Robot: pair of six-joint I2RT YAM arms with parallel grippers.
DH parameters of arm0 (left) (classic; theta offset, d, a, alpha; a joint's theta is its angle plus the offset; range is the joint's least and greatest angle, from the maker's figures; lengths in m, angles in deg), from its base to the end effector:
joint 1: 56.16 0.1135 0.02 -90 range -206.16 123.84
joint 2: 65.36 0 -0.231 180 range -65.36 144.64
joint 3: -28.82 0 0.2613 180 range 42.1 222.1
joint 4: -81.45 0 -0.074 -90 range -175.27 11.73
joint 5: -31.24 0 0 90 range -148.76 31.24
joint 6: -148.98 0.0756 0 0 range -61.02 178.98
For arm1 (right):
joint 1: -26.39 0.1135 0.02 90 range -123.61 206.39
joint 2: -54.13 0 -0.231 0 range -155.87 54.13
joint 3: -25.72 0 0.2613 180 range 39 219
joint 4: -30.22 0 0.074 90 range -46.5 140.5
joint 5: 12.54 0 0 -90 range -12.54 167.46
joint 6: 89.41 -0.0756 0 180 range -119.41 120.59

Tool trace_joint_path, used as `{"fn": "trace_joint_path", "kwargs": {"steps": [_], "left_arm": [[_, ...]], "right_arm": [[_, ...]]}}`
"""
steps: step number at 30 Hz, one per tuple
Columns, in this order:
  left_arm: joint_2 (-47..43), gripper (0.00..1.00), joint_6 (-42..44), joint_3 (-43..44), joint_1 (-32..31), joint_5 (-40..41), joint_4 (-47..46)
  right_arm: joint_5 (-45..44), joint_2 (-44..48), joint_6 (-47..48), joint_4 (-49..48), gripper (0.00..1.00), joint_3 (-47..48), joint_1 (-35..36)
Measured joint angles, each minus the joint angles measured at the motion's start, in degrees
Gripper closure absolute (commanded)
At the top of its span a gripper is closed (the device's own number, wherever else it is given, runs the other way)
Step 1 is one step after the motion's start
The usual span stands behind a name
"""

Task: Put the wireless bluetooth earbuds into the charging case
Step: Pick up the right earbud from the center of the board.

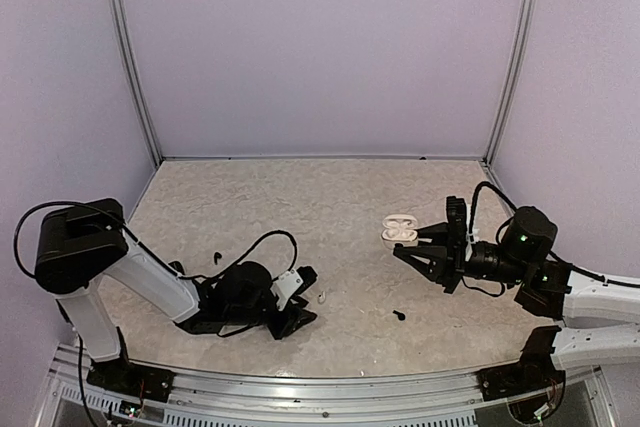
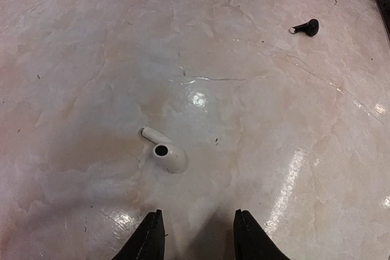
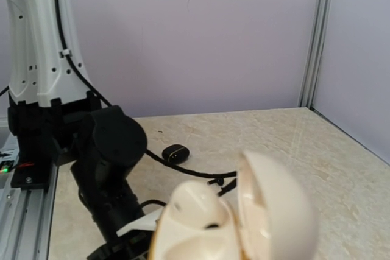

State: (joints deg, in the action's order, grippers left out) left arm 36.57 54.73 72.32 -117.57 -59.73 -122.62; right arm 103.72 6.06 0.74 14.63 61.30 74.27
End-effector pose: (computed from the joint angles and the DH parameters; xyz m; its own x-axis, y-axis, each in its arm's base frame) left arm 0.1559 -0.2887 0.0325 -0.3349 0.4597 -0.8225 0.8622 0.5016 -0.0707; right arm 0.1511 0.2170 0.2365 0.0388 0.0394 -0.9985 -0.9614 0.2739 -0.0265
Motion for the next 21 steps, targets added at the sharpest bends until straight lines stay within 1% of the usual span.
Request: {"fn": "trace_joint_path", "kwargs": {"steps": [3,8,15,19,21], "left_arm": [[1.51,0.62,3.19,1.14,1.07,-1.70,-0.87],[4.57,0.64,5.90,4.59,1.62,-2.32,-1.20],[7.13,0.70,6.27,6.64,1.73,-1.68,-2.67],[7.85,0.71,6.29,7.06,1.81,-0.90,-3.43],[8.00,0.74,6.27,7.21,1.81,-0.24,-3.48]], "right_arm": [[-0.02,0.00,0.00,0.13,1.00,0.00,0.00],[-0.02,0.00,0.00,0.42,1.00,0.00,0.00],[-0.17,0.00,0.02,0.72,1.00,0.00,0.00],[-0.20,0.00,0.02,0.83,1.00,0.00,0.00],[-0.20,0.00,0.02,0.83,1.00,0.00,0.00]]}}
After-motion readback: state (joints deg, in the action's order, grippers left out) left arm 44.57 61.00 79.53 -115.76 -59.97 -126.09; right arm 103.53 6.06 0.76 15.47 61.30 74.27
